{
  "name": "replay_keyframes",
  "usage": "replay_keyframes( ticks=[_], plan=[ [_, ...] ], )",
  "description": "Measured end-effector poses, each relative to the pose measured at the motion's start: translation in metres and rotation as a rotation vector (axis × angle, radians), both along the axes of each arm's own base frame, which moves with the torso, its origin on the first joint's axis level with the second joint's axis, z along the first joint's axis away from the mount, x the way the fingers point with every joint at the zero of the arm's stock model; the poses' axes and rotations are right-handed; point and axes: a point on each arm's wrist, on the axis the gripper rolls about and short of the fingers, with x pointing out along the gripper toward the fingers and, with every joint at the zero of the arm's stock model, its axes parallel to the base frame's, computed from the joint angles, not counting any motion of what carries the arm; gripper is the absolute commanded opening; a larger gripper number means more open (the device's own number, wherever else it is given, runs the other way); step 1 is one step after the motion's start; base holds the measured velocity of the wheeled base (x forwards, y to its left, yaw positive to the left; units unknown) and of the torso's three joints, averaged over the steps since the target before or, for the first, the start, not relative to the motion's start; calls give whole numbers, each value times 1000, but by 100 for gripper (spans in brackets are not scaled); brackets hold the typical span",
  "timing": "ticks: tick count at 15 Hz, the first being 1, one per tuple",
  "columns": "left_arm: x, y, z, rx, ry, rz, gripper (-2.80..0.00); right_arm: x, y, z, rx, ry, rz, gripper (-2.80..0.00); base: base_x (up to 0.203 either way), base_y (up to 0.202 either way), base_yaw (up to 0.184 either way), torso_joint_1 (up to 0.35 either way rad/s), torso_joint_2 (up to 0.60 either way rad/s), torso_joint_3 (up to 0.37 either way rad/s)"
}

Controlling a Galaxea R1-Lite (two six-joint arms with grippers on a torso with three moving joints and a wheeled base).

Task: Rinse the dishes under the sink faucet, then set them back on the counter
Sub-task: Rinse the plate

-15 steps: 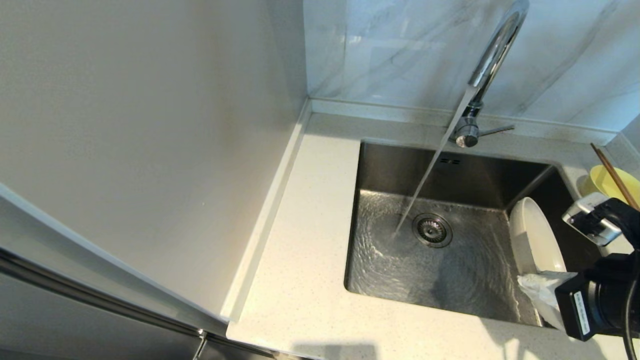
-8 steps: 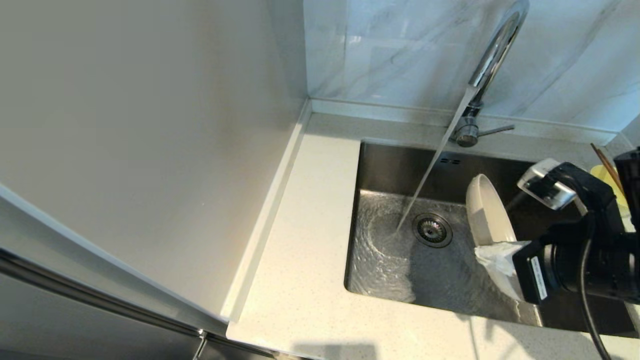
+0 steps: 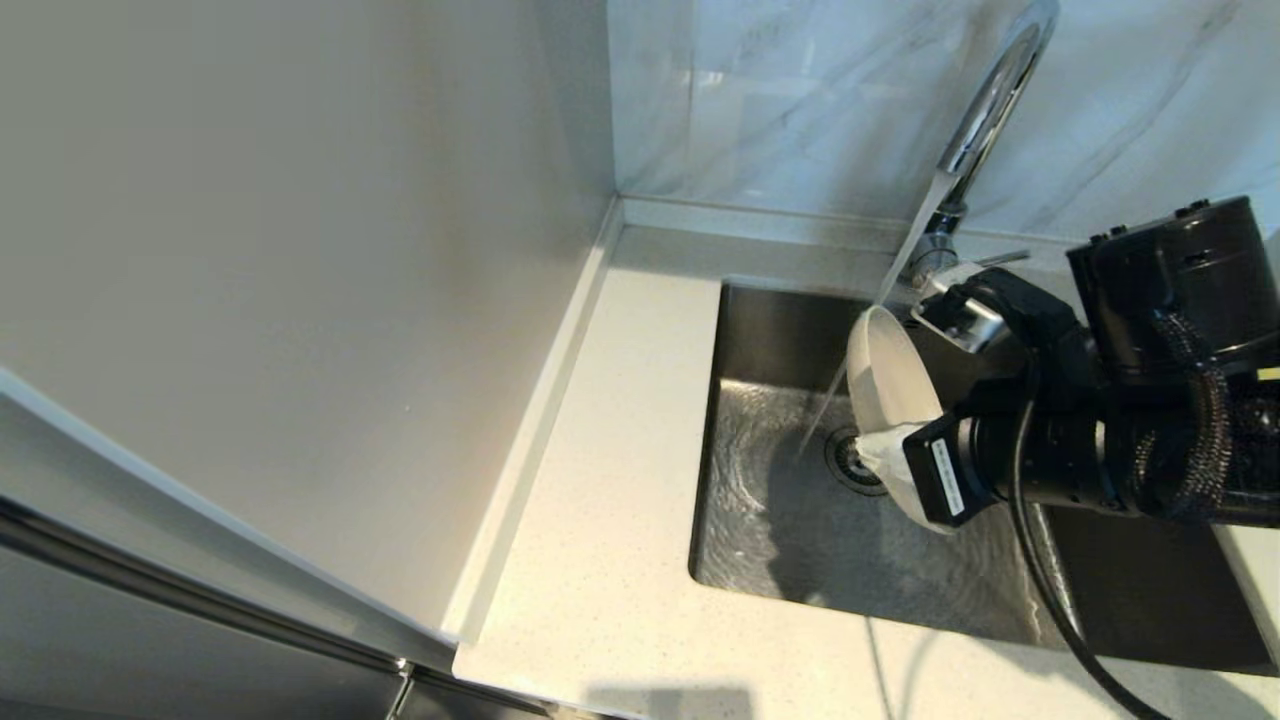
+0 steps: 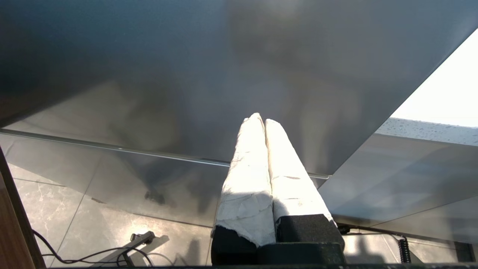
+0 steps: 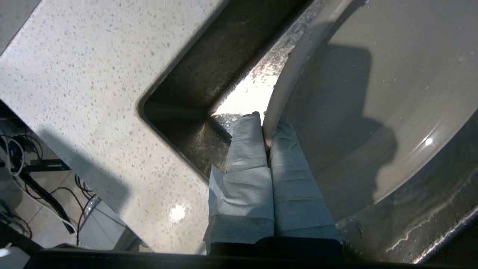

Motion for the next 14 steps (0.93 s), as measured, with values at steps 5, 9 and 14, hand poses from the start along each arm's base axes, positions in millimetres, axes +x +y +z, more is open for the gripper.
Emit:
replay_keyframes(
  ticks=[5, 9, 14],
  plan=[
    [0, 0, 0, 0, 0, 1, -280, 24, 17, 0, -9, -9, -27, -280, 0, 0, 0, 0, 0, 0],
    [0, 0, 0, 0, 0, 0, -280, 43, 20, -7, -33, -4, -86, -280, 0, 0, 0, 0, 0, 0],
    [0, 0, 0, -1, 0, 0, -280, 58, 10, -6, -40, -13, -155, -280, 0, 0, 0, 0, 0, 0]
  ],
)
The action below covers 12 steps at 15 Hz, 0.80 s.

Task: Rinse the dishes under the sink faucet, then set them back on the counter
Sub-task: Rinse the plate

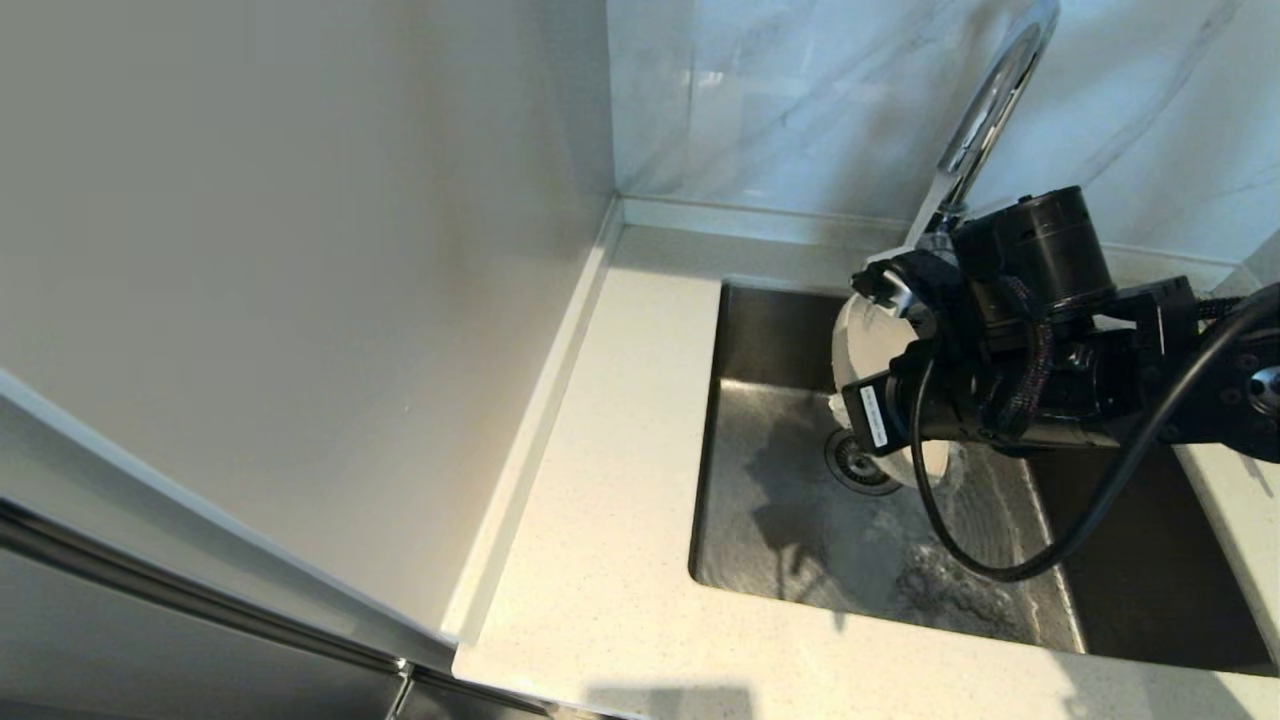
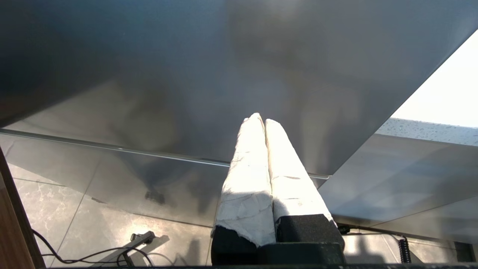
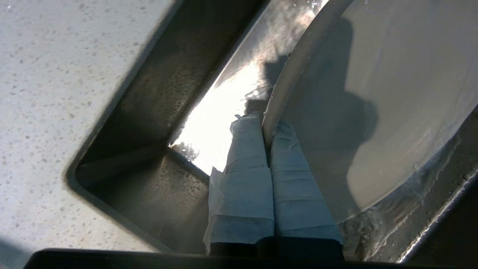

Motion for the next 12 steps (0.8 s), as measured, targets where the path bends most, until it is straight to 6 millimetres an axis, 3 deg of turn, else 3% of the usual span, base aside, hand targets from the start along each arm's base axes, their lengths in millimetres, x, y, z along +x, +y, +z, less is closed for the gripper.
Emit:
replay_keyframes(
  ticks=[3, 7, 12],
  plan=[
    [0, 0, 0, 0, 0, -1, -280, 6, -14, -1, 2, 4, -57, -280, 0, 0, 0, 0, 0, 0],
    [0, 0, 0, 1, 0, 0, -280, 15, -29, 5, 134, 16, -183, -280, 0, 0, 0, 0, 0, 0],
    [0, 0, 0, 1, 0, 0, -280, 16, -28, 20, 329, 46, -169, -280, 0, 0, 0, 0, 0, 0]
  ],
)
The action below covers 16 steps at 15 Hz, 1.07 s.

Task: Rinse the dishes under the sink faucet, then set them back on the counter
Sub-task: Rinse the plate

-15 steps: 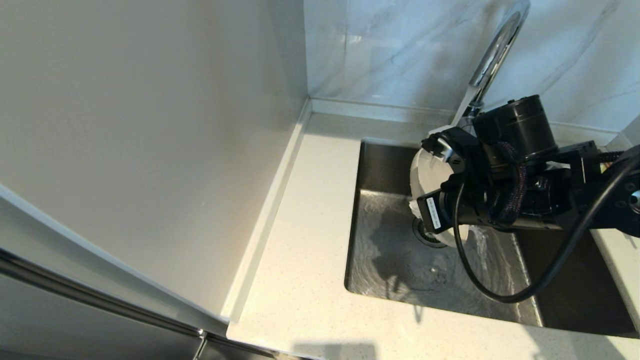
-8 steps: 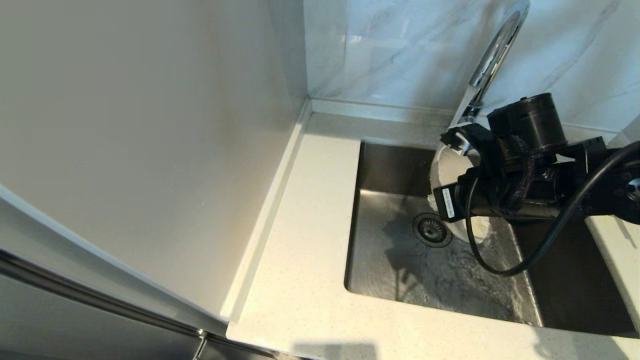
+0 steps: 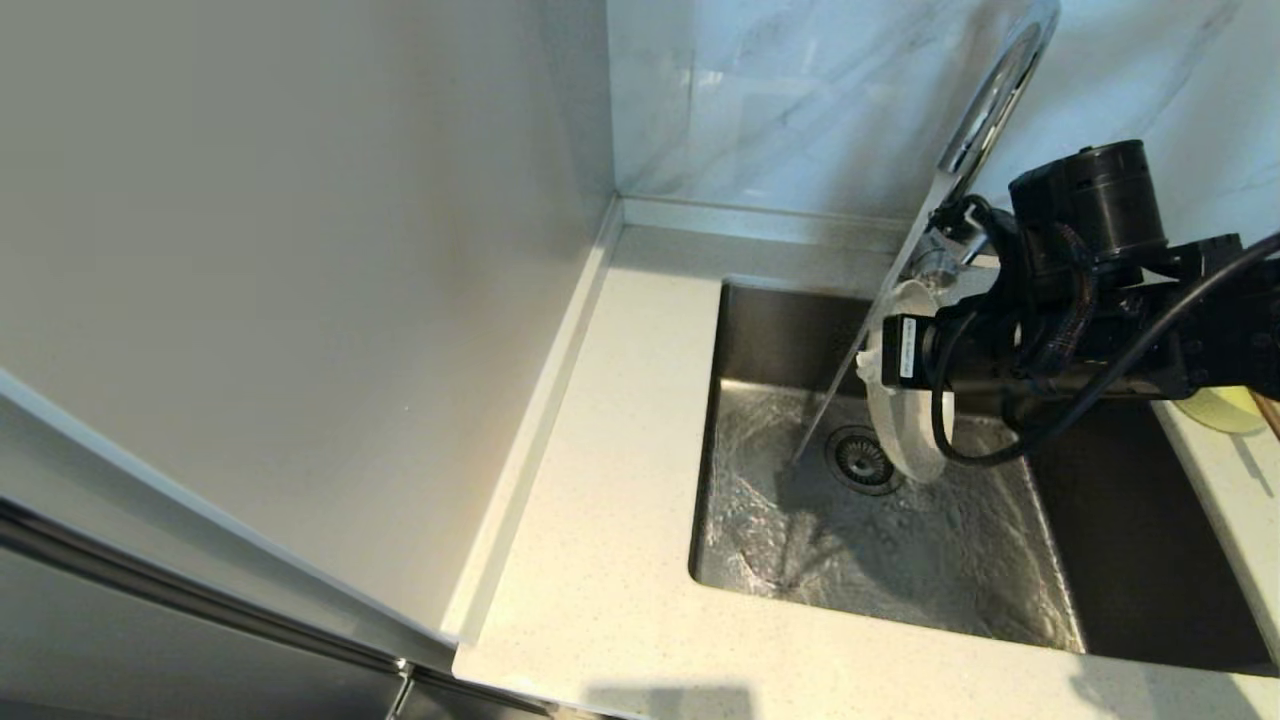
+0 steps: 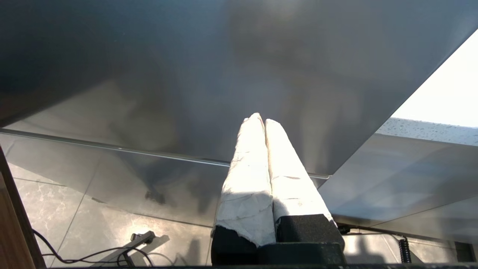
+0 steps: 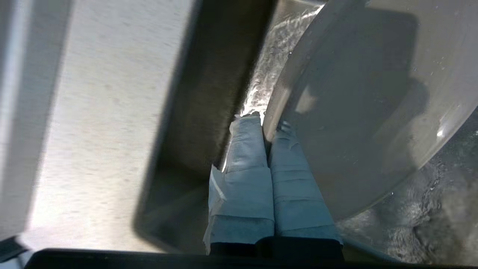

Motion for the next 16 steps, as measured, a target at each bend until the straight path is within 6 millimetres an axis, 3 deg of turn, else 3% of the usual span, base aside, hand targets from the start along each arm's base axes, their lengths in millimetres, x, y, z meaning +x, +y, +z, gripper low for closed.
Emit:
replay_keyframes(
  ticks=[8, 13, 16],
  plan=[
    [0, 0, 0, 0, 0, 0, -280, -4, 0, 13, 59, -12, 19, -280, 0, 0, 0, 0, 0, 0],
    [0, 0, 0, -1, 0, 0, -280, -12, -4, 1, 40, 77, 6, -280, 0, 0, 0, 0, 0, 0],
    [0, 0, 0, 0, 0, 0, -280, -32, -7, -7, -21, 102, 158, -280, 0, 0, 0, 0, 0, 0]
  ],
)
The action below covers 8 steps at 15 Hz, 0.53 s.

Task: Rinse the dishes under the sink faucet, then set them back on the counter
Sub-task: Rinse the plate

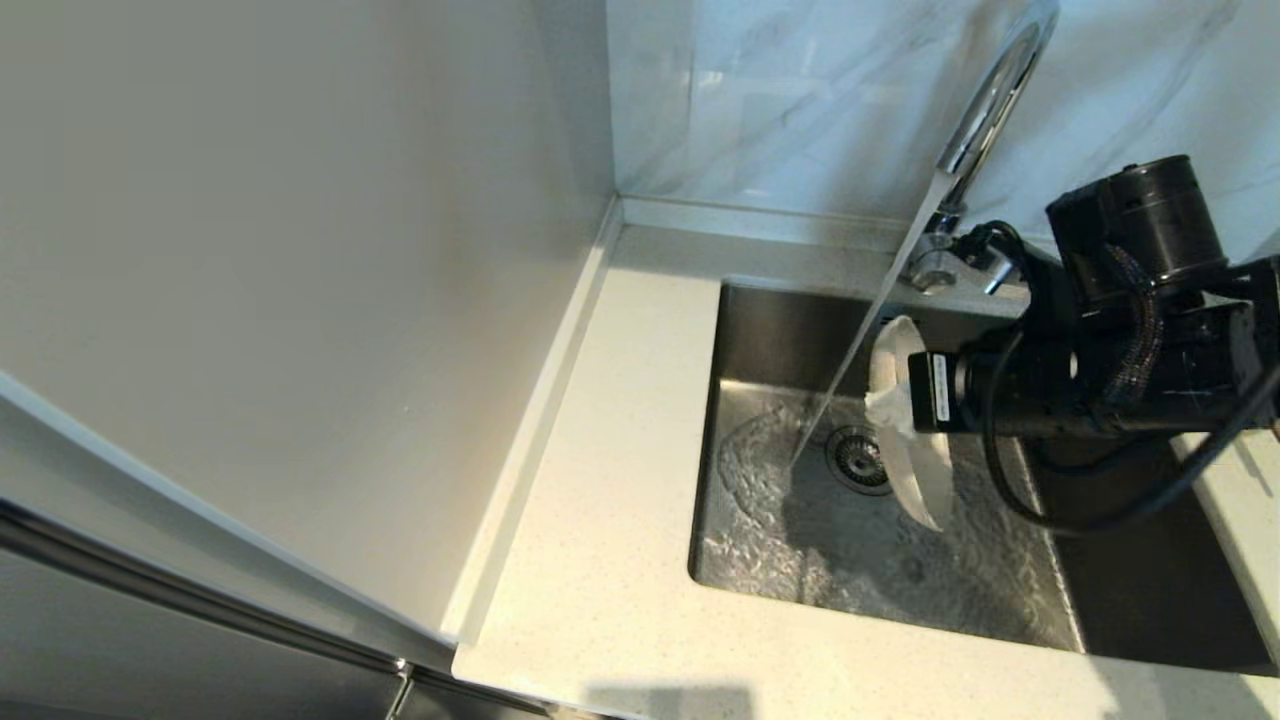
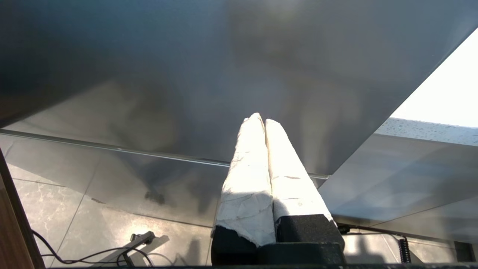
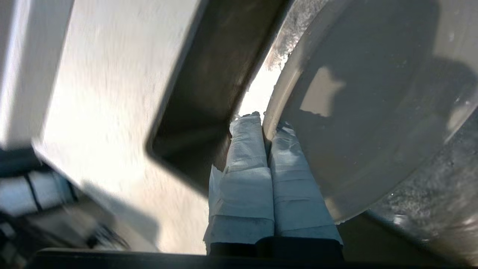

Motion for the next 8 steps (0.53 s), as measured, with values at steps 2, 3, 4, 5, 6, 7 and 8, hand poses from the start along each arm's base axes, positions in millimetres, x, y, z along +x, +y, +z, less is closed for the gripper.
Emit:
replay_keyframes(
  ticks=[2, 3, 4, 5, 6, 7, 8],
  plan=[
    [0, 0, 0, 0, 0, 0, -280, -12, 5, -4, -108, -46, 107, -280, 0, 0, 0, 0, 0, 0],
    [0, 0, 0, 0, 0, 0, -280, -16, 9, -4, -172, -79, 129, -280, 0, 0, 0, 0, 0, 0],
    [0, 0, 0, 0, 0, 0, -280, -17, 14, -4, -214, -109, 137, -280, 0, 0, 0, 0, 0, 0],
    [0, 0, 0, 0, 0, 0, -280, -16, 19, -4, -241, -152, 135, -280, 0, 0, 0, 0, 0, 0],
    [0, 0, 0, 0, 0, 0, -280, -13, 24, -4, -265, -194, 122, -280, 0, 0, 0, 0, 0, 0],
    [0, 0, 0, 0, 0, 0, -280, -9, 28, -5, -291, -229, 102, -280, 0, 0, 0, 0, 0, 0],
    [0, 0, 0, 0, 0, 0, -280, -3, 32, -7, -317, -264, 72, -280, 0, 0, 0, 0, 0, 0]
  ],
)
